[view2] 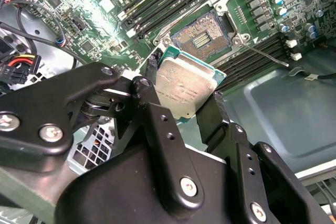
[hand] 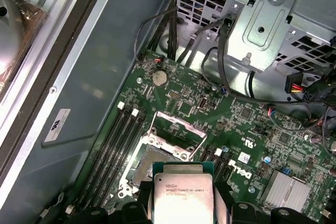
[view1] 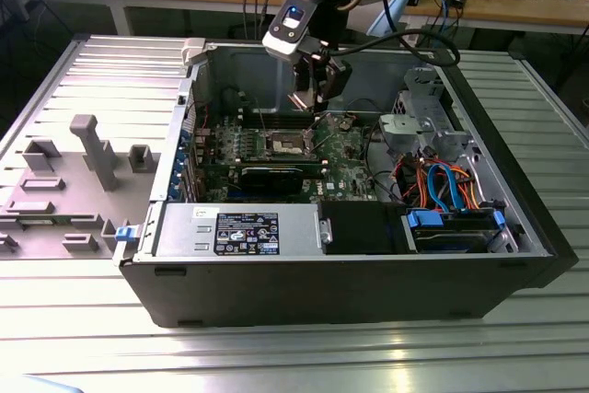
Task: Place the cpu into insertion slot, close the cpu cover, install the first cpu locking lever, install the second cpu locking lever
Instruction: 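Place the cpu into insertion slot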
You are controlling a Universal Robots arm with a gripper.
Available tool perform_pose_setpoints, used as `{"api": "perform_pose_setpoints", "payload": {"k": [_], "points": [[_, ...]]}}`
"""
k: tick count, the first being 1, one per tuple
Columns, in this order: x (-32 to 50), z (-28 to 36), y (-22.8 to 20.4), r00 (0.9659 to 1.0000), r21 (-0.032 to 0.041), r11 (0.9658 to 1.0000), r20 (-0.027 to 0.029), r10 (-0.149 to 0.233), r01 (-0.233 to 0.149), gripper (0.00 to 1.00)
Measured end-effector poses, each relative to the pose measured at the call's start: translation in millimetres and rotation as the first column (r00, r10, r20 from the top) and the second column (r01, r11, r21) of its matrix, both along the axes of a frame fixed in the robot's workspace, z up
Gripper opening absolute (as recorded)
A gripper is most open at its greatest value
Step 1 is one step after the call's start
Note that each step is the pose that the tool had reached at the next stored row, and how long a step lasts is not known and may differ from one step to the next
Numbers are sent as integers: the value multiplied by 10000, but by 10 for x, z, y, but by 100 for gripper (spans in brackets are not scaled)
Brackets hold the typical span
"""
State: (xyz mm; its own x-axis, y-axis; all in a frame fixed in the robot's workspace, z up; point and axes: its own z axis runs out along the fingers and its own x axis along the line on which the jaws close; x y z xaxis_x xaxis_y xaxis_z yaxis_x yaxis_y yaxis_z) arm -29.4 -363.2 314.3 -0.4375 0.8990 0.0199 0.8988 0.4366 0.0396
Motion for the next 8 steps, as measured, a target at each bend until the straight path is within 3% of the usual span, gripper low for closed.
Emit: {"api": "perform_pose_setpoints", "payload": {"k": [8], "points": [[0,-4,0,9995,0,9995,1,-321,321,55]]}}
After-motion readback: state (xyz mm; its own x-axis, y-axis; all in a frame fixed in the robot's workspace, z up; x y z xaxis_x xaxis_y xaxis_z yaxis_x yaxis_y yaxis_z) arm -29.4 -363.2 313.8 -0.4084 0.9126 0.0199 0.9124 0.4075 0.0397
